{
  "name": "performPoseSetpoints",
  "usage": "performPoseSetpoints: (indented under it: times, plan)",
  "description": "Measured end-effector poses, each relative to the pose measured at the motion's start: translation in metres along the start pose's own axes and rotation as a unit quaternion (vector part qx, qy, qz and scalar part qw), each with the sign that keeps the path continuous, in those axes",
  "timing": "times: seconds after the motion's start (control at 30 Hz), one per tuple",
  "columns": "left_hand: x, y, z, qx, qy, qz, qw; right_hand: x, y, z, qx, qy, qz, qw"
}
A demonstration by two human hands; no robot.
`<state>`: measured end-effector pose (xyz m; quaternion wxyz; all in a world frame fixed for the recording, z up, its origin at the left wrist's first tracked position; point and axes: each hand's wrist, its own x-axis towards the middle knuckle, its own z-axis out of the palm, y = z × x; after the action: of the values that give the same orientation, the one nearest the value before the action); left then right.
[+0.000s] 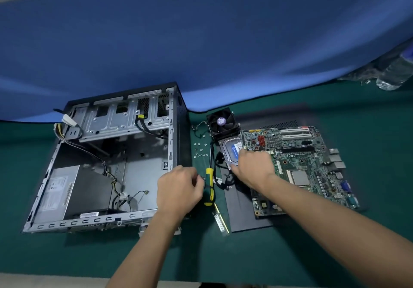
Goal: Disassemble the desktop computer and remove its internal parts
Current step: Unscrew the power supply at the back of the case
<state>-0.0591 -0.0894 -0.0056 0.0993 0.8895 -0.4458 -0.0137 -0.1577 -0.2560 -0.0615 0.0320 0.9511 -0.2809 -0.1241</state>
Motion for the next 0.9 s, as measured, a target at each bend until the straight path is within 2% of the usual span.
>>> performPoseSetpoints:
  times: [0.07, 0.17, 0.27, 0.4, 0.6, 0.8, 0.9]
  plan:
    - [0.001, 0.000, -0.001, -0.010, 0.010, -0.004, 1.000, 0.003, -0.023, -0.004, 0.100, -0.017, -0.025, 0.995]
    - [0.002, -0.002, 0.000, -0.035, 0.032, -0.018, 0.999, 0.006, -0.059, -0.003, 0.223, -0.083, 0.013, 0.971]
    - [0.003, -0.004, 0.003, -0.037, 0.040, -0.018, 0.998, 0.010, -0.079, 0.004, 0.182, -0.088, 0.022, 0.979]
    - [0.004, -0.007, 0.007, -0.049, 0.048, -0.020, 0.997, 0.012, -0.091, 0.010, 0.110, -0.093, -0.015, 0.989]
    - [0.003, -0.011, 0.011, -0.054, 0.030, -0.035, 0.997, 0.017, -0.113, 0.005, 0.085, -0.104, -0.012, 0.991]
    - [0.002, -0.013, 0.008, -0.102, 0.032, -0.024, 0.994, 0.011, -0.124, 0.013, 0.094, -0.097, 0.050, 0.990]
    - [0.001, -0.017, 0.007, -0.183, 0.028, -0.045, 0.982, 0.006, -0.121, 0.011, 0.175, -0.097, 0.122, 0.972]
